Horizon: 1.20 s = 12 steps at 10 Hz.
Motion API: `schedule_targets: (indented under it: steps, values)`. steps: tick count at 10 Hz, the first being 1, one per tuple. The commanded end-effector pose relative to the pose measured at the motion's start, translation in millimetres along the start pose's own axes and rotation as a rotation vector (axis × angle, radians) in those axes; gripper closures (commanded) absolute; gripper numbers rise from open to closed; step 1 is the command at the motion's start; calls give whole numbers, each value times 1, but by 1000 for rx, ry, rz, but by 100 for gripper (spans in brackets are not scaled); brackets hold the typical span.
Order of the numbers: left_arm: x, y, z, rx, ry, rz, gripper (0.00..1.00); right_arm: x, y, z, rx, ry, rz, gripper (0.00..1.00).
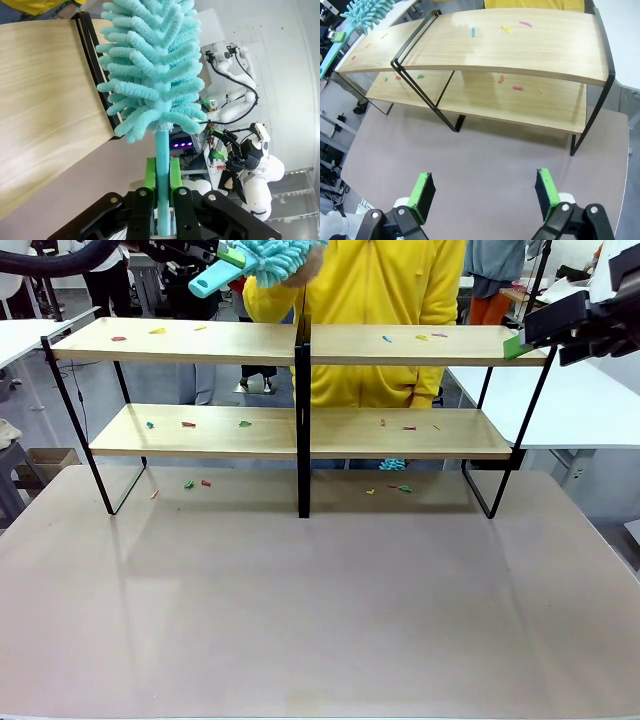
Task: Clean the shelves.
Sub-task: Pick up the Duster when the human hands it over.
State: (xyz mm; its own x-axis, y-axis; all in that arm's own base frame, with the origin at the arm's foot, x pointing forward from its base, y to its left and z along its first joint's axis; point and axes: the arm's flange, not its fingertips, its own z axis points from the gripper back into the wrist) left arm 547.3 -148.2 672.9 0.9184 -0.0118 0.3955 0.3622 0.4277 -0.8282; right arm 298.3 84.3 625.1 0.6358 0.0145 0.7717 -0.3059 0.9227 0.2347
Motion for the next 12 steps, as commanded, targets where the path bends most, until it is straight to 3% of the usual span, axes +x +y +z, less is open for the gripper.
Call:
schedule_targets:
  steps: [1,3,5,8,9,10,12]
  values:
    - [-13,-6,7,-40,-20,-27,100,0,0,0,4,-2,-3,0]
    - [-33,-22,51,-54,19,-98,100,0,0,0,4,-2,-3,0]
    - [-83,-35,159,-37,71,-233,100,0,0,0,4,-2,-3,0]
    - [-194,-4,316,22,42,-336,100,0,0,0,4,-2,-3,0]
    - [-231,11,354,-7,68,-321,100,0,0,0,4,-2,-3,0]
    - [-269,28,385,10,29,-306,100,0,0,0,4,-2,-3,0]
    - [-330,63,422,92,-117,-175,100,0,0,0,4,-2,-3,0]
